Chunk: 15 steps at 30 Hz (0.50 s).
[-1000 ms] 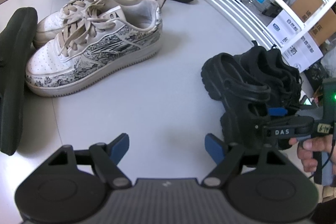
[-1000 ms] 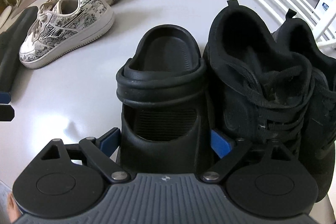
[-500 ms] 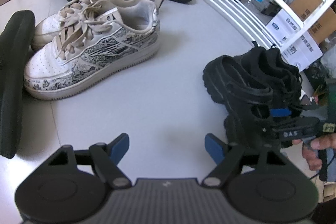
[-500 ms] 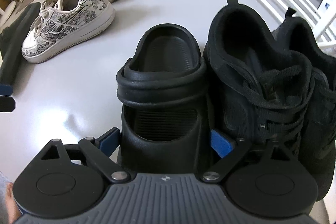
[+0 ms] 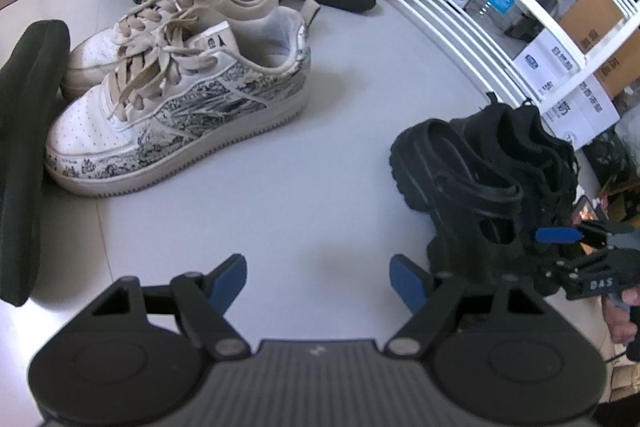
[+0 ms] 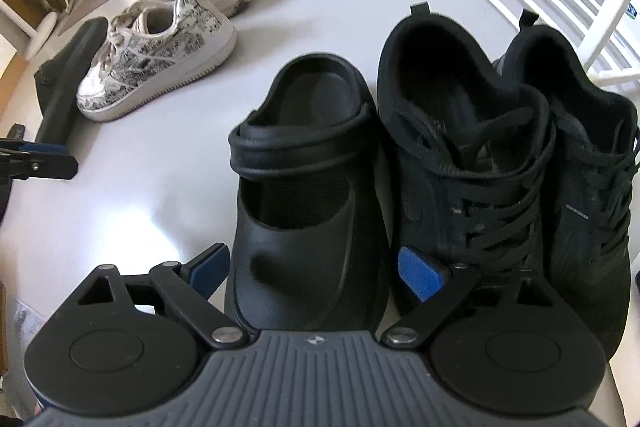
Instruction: Organize scattered shoes
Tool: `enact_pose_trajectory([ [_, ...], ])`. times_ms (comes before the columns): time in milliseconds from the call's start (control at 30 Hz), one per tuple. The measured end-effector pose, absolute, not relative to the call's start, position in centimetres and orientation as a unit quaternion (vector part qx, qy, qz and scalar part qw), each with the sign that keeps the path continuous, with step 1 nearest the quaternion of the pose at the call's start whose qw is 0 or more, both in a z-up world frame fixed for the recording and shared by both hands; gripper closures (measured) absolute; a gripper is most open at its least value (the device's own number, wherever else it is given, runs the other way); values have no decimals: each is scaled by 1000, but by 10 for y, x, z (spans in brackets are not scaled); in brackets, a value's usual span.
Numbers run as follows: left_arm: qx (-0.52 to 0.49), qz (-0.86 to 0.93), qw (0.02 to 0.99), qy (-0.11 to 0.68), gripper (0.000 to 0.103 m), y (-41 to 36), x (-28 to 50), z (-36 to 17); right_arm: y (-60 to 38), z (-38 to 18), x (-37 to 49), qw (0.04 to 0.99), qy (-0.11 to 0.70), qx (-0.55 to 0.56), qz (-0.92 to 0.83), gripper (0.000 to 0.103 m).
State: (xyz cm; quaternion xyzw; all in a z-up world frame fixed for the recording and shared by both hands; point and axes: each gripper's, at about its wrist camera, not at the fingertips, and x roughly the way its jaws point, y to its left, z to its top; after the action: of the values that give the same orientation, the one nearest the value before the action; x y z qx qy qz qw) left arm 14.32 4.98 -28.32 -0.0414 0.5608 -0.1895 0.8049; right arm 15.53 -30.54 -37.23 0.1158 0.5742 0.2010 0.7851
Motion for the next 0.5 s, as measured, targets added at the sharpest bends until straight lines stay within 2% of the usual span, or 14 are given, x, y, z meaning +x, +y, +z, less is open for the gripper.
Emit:
enact_pose_trajectory([
  [500, 31, -183, 835, 519, 22, 28, 202, -236, -339, -364, 164, 807, 544, 143, 179, 9],
])
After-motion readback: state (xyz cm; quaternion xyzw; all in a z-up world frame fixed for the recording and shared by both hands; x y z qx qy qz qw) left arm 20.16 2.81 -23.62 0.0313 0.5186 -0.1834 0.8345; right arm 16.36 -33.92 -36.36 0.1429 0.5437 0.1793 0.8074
